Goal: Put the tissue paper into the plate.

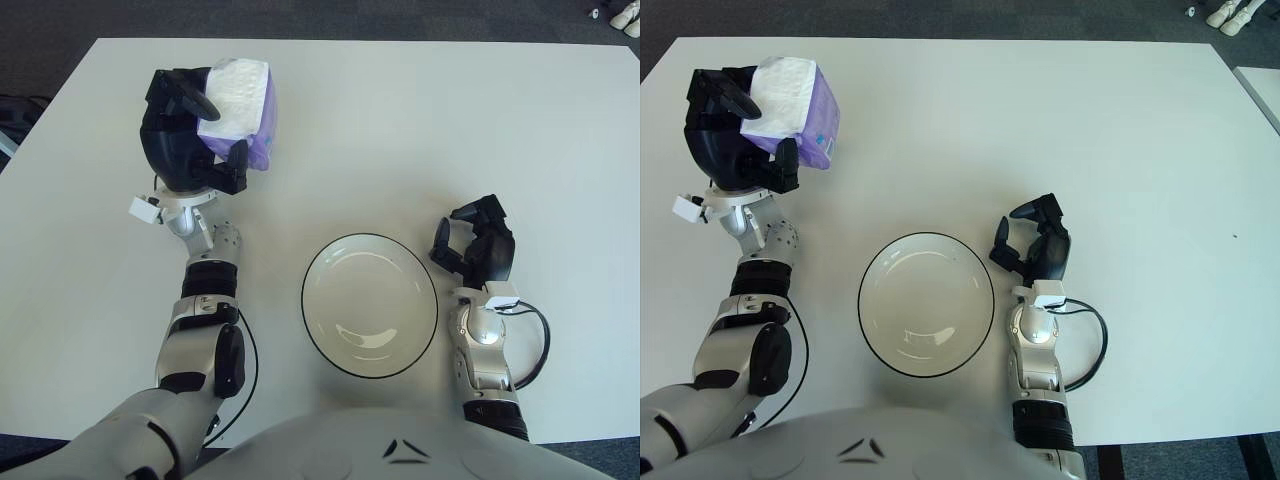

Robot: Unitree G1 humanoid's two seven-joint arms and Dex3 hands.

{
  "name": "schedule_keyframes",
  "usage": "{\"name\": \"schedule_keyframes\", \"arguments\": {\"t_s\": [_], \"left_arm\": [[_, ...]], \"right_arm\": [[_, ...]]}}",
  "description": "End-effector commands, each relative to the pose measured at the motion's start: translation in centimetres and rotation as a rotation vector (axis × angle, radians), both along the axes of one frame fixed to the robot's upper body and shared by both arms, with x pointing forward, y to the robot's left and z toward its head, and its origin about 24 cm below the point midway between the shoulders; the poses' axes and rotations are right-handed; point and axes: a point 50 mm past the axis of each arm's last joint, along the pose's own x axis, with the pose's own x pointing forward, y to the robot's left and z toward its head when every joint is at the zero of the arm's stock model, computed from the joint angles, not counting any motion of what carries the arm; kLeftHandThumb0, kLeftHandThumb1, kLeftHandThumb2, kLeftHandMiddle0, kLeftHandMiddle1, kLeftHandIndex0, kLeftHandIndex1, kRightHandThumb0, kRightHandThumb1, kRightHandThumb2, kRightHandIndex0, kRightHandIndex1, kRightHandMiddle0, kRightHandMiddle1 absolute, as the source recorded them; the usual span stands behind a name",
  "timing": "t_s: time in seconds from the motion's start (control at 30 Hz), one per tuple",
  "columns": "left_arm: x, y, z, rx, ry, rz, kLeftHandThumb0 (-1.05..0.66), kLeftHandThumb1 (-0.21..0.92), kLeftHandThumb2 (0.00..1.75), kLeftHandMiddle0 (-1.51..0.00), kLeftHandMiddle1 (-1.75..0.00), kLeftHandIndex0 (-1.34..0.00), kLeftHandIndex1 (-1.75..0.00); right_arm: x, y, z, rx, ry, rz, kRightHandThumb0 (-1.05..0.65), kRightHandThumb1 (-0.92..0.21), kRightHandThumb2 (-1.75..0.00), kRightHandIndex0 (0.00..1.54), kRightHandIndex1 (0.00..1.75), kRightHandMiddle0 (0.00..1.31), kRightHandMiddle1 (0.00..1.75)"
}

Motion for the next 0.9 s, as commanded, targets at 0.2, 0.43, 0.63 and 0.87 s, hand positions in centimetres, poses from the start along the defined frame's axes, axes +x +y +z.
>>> {"name": "schedule_keyframes", "arguments": {"t_s": [0.2,0.43,0.63,0.87], "left_arm": [[-9.0,-8.2,1.5,0.813,-0.221,-0.381,0.00,-0.05,1.71,-0.88,-1.75,-0.70,-1.66],[-6.6,-10.8,3.2,1.180,-0.265,-0.344,-0.01,-0.07,1.71,-0.89,-1.75,-0.74,-1.62],[-6.7,-11.1,3.1,1.187,-0.291,-0.320,-0.01,-0.11,1.74,-0.90,-1.75,-0.81,-1.58],[-6.9,-11.4,3.1,1.205,-0.279,-0.309,-0.01,-0.12,1.75,-0.91,-1.75,-0.83,-1.56]], "right_arm": [[-1.2,0.0,-3.6,0.011,0.198,-0.024,-0.48,-0.34,-1.30,1.07,1.75,0.59,1.75],[-1.1,0.1,-3.7,0.006,0.202,-0.033,-0.48,-0.33,-1.31,1.08,1.75,0.60,1.75],[-1.1,0.0,-3.8,0.004,0.203,-0.041,-0.48,-0.32,-1.33,1.08,1.75,0.61,1.75],[-1.0,0.0,-3.8,-0.002,0.215,-0.038,-0.49,-0.31,-1.34,1.07,1.75,0.62,1.75]]}}
